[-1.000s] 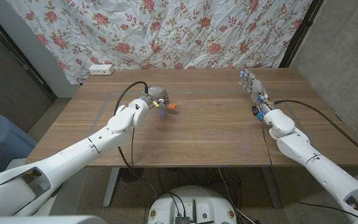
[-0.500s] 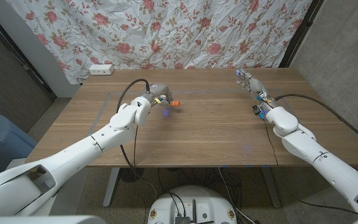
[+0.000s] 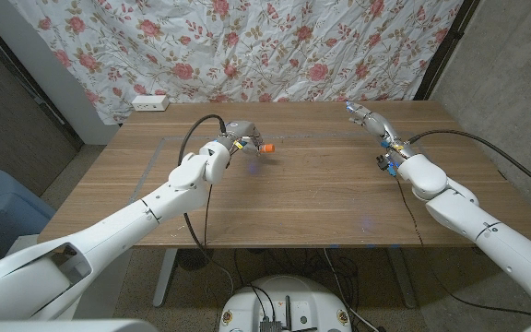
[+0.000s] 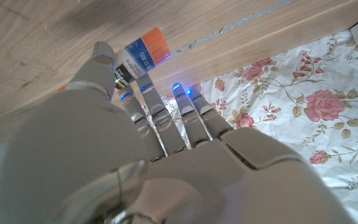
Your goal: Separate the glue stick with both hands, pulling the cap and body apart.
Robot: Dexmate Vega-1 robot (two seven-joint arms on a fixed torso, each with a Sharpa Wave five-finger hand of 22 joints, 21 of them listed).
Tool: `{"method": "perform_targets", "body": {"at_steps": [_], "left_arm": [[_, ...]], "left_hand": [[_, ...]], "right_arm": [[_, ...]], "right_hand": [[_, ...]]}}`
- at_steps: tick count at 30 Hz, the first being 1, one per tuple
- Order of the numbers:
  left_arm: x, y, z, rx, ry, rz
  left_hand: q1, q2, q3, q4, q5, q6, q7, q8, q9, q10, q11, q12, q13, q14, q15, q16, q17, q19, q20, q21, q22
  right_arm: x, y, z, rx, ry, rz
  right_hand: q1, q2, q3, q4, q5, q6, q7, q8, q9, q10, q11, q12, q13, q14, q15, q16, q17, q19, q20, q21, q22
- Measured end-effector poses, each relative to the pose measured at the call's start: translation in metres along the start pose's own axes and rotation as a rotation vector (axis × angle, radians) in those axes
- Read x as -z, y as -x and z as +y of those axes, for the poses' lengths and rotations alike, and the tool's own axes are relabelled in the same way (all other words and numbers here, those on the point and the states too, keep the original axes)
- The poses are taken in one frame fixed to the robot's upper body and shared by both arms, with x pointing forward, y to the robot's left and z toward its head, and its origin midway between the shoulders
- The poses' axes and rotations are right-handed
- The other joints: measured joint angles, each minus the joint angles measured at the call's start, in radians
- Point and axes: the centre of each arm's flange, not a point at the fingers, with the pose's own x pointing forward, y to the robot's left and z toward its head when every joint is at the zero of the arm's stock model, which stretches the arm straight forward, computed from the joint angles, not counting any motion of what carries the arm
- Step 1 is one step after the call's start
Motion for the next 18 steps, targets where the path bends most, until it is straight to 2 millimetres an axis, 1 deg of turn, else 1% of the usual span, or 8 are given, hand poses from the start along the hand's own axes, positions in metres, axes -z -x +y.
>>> {"method": "perform_targets", "body": {"at_steps": [7, 8, 9, 11, 13, 15, 16, 18], "left_arm": [[-0.004, -0.002, 0.002, -0.013, 0.042, -0.003], [-0.004, -0.002, 0.002, -0.014, 0.043, -0.003], [-0.005, -0.002, 0.002, -0.02, 0.06, -0.005], [-0.006, -0.003, 0.001, -0.02, 0.065, -0.006], [-0.008, -0.003, 0.001, -0.02, 0.068, -0.007], [-0.01, -0.004, 0.001, -0.02, 0.072, -0.008], [-0.011, -0.004, 0.001, -0.033, 0.113, -0.013], [-0.013, -0.004, 0.001, -0.034, 0.117, -0.015]], "left_hand": [[0.0, 0.0, 0.0, 0.0, 0.004, 0.0, 0.0, 0.0, 0.0, 0.002, 0.002, -0.001, 0.0, 0.0, 0.0, 0.0, 0.0, -0.005, 0.005, -0.004, 0.0], [0.0, 0.0, 0.0, 0.0, 0.004, 0.0, 0.0, 0.0, 0.0, 0.002, 0.002, -0.001, 0.0, 0.0, 0.0, 0.0, 0.0, -0.005, 0.005, -0.004, 0.0], [0.0, 0.0, 0.0, 0.0, 0.004, 0.0, 0.0, 0.0, 0.0, 0.002, 0.002, -0.001, 0.0, 0.0, 0.0, 0.0, 0.0, -0.005, 0.005, -0.004, 0.0], [0.0, 0.0, 0.0, 0.0, 0.004, 0.0, 0.0, 0.0, 0.0, 0.002, 0.002, -0.001, 0.0, 0.0, 0.0, 0.0, 0.0, -0.005, 0.005, -0.004, 0.0], [0.0, 0.0, 0.0, 0.0, 0.004, 0.0, 0.0, 0.0, 0.0, 0.002, 0.002, -0.004, 0.0, 0.0, 0.0, 0.0, 0.0, -0.005, 0.005, -0.004, 0.0], [0.0, 0.0, 0.0, 0.0, 0.004, 0.0, 0.0, 0.0, 0.0, 0.002, 0.002, -0.005, 0.0, 0.0, 0.0, 0.0, 0.0, -0.005, 0.005, -0.004, 0.0], [0.0, 0.0, -0.005, -0.001, 0.004, 0.0, 0.0, 0.0, 0.0, 0.004, 0.003, -0.005, 0.0, 0.0, 0.0, 0.0, 0.0, -0.005, 0.005, -0.004, 0.0], [0.0, 0.0, -0.008, 0.0, 0.004, 0.0, 0.0, 0.0, 0.0, 0.009, 0.002, -0.005, 0.0, 0.0, 0.0, 0.0, 0.0, -0.005, 0.005, -0.004, 0.0]], "right_arm": [[-0.007, 0.0, 0.0, -0.037, 0.068, -0.005], [-0.006, 0.0, 0.001, -0.041, 0.075, -0.001], [-0.011, 0.0, -0.001, -0.057, 0.102, -0.007], [-0.009, 0.0, 0.001, -0.068, 0.117, 0.002], [-0.007, 0.0, 0.002, -0.078, 0.132, 0.012], [-0.005, 0.0, 0.004, -0.091, 0.15, 0.024], [-0.021, -0.003, 0.0, -0.117, 0.189, -0.009], [-0.019, -0.002, 0.001, -0.126, 0.201, 0.002]], "right_hand": [[0.028, -0.028, 0.007, -0.032, -0.004, -0.034, -0.012, 0.0, 0.005, -0.019, 0.0, 0.0, 0.003, -0.028, 0.018, -0.008, -0.007, -0.02, 0.02, -0.004, 0.0], [0.043, -0.034, 0.007, -0.037, -0.004, -0.037, -0.015, 0.0, 0.005, -0.019, 0.0, 0.0, 0.004, -0.028, 0.018, -0.008, -0.007, -0.022, 0.022, -0.004, 0.0], [0.049, -0.03, 0.007, -0.037, -0.004, -0.04, -0.017, 0.0, 0.005, -0.025, -0.001, 0.0, 0.005, -0.032, 0.022, -0.008, -0.01, -0.027, 0.027, -0.004, 0.0], [0.062, -0.043, 0.012, -0.042, -0.004, -0.052, -0.019, 0.0, 0.005, -0.029, 0.0, -0.005, 0.005, -0.039, 0.029, -0.011, -0.011, -0.032, 0.032, -0.007, 0.0], [0.062, -0.044, 0.014, -0.044, -0.004, -0.063, -0.022, 0.0, 0.005, -0.037, -0.004, -0.005, 0.005, -0.043, 0.032, -0.011, -0.011, -0.038, 0.038, -0.008, 0.0], [0.075, -0.057, 0.017, -0.047, -0.004, -0.07, -0.022, 0.0, 0.005, -0.046, 0.002, -0.005, 0.007, -0.05, 0.039, -0.011, -0.012, -0.044, 0.045, -0.008, 0.0], [0.075, -0.057, 0.018, -0.048, -0.004, -0.073, -0.019, 0.0, 0.005, -0.045, 0.002, -0.005, 0.008, -0.054, 0.043, -0.011, -0.015, -0.045, 0.052, -0.008, 0.0], [0.093, -0.062, 0.018, -0.048, -0.004, -0.079, -0.024, 0.0, 0.006, -0.045, 0.002, -0.005, 0.009, -0.059, 0.048, -0.011, -0.016, -0.041, 0.055, -0.008, 0.0]]}}
